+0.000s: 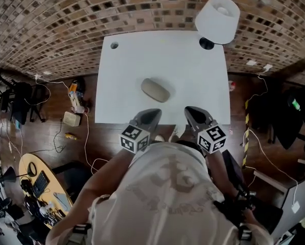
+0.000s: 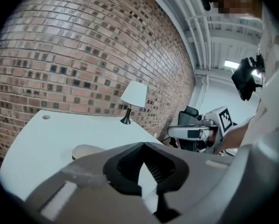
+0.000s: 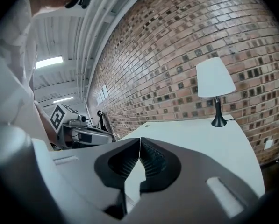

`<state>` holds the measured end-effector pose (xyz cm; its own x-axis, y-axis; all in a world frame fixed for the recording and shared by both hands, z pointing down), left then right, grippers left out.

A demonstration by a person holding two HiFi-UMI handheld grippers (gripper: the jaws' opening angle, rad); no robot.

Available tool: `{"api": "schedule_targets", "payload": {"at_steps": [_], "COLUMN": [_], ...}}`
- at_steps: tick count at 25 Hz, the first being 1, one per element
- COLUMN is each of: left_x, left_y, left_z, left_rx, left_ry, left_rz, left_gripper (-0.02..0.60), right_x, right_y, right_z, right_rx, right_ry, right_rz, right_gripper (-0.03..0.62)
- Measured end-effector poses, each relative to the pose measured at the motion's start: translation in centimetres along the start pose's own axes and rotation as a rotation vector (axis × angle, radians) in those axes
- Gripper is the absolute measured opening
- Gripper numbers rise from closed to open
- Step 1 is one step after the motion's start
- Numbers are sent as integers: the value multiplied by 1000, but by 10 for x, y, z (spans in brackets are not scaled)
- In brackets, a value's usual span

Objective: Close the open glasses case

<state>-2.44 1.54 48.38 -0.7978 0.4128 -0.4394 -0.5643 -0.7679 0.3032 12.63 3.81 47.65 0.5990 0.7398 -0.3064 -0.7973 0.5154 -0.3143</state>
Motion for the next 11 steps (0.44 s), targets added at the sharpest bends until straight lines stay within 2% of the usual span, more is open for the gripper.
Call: {"api": "schedule_targets", "payload": {"at_steps": [4, 11], "left_x": [3, 12], "left_y": [-7, -19], "left_z": [-8, 5], "left_rx": [-15, -18], "left_ry": [-47, -50], "left_rz": [43, 90], "left_gripper": [5, 5], "right_x": [12, 27], "right_y": [6, 36], "right_z": [-7, -4], "right_rx": [5, 2], "right_ry": [-36, -39], "right_rz": [39, 67], "right_gripper": [9, 9]}}
Point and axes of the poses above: the fingertips, and each gripper's own axes: x backward along the fingers, y to its left, z out of its underside, the point moved 4 cm from there along x, backward along the fingers, and after that the axes turned 3 degrees about y, right-handed, at the moved point
